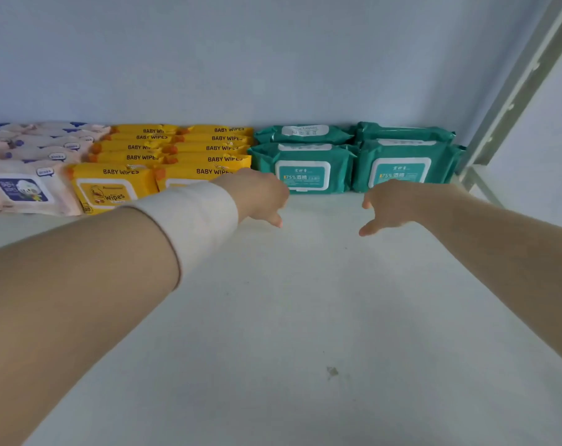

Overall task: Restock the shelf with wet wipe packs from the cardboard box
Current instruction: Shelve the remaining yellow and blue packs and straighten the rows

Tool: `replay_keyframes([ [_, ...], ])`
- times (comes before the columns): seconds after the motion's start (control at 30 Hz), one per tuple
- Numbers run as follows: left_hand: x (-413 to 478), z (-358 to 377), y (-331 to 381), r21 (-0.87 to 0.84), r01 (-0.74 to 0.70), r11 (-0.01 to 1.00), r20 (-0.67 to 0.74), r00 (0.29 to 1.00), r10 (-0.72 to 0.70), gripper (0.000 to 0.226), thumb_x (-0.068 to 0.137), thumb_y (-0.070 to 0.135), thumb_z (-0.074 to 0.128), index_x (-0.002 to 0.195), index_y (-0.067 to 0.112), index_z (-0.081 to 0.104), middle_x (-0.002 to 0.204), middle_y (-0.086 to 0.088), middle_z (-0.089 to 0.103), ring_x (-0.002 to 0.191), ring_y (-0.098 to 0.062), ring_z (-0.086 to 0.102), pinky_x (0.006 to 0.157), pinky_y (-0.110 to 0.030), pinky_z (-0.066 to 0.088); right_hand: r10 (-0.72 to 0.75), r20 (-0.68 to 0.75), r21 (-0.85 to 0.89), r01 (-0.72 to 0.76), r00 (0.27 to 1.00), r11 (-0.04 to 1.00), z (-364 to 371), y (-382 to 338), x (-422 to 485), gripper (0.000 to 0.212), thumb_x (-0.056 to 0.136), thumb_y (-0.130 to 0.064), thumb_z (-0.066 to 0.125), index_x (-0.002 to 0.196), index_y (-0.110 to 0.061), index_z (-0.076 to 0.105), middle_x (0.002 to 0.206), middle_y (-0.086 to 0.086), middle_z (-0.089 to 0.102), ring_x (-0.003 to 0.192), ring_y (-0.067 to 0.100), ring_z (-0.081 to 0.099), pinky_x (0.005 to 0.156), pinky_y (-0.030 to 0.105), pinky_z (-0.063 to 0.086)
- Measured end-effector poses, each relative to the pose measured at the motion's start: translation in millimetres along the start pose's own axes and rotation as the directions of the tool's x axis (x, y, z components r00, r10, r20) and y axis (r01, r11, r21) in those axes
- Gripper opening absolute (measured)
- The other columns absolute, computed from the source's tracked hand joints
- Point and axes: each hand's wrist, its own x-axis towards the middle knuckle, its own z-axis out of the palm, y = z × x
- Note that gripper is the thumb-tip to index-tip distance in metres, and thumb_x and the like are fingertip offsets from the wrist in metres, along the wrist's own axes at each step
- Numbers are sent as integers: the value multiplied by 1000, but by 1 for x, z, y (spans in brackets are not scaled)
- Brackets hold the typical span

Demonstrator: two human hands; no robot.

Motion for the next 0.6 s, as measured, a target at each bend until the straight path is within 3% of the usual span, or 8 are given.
replay_keyframes([
  [0.07,6,-1,-11,-31,11,999,-236,972,-18,36,91,41,53,121,20,52,119,-3,59,107,-24,57,71,-31,42,33,-74,68,-28,997,997,4,-1,12,64,86,-50,57,131,-6,49,131,9,54,121,30,51,99,38,43],
  [0.17,21,-6,-32,-136,20,991,-436,897,-78,48,85,39,62,123,15,47,122,-9,51,115,-26,49,80,-37,45,124,-260,304,-40,958,952,7,-11,30,67,83,-48,62,133,-9,41,122,10,56,113,31,54,84,36,43],
  [0.27,45,-7,-49,-206,36,978,-436,891,-125,81,77,49,67,140,13,31,137,-12,40,129,-28,38,101,-42,39,244,-360,535,-15,901,845,11,-26,52,69,80,-43,68,130,-6,38,125,13,52,118,33,51,89,40,43],
  [0.33,62,-5,-55,-213,17,977,-394,913,-102,92,75,52,67,146,14,23,148,-9,33,136,-26,32,107,-42,34,319,-358,635,-21,877,772,14,-36,66,69,81,-43,67,129,-2,38,129,14,48,121,32,49,93,40,41],
  [0.4,76,-2,-59,-207,1,978,-388,918,-83,91,76,52,67,147,15,24,152,-4,30,139,-24,30,108,-41,34,392,-361,696,-35,846,717,16,-43,79,65,84,-42,64,127,0,41,130,15,46,120,32,49,94,37,40],
  [0.6,100,1,-74,-295,-49,954,-472,876,-101,78,74,46,71,140,18,40,140,-2,46,129,-23,41,95,-39,43,519,-358,804,-26,776,594,14,-52,109,51,86,-33,64,120,1,48,128,15,48,116,31,50,93,34,37],
])
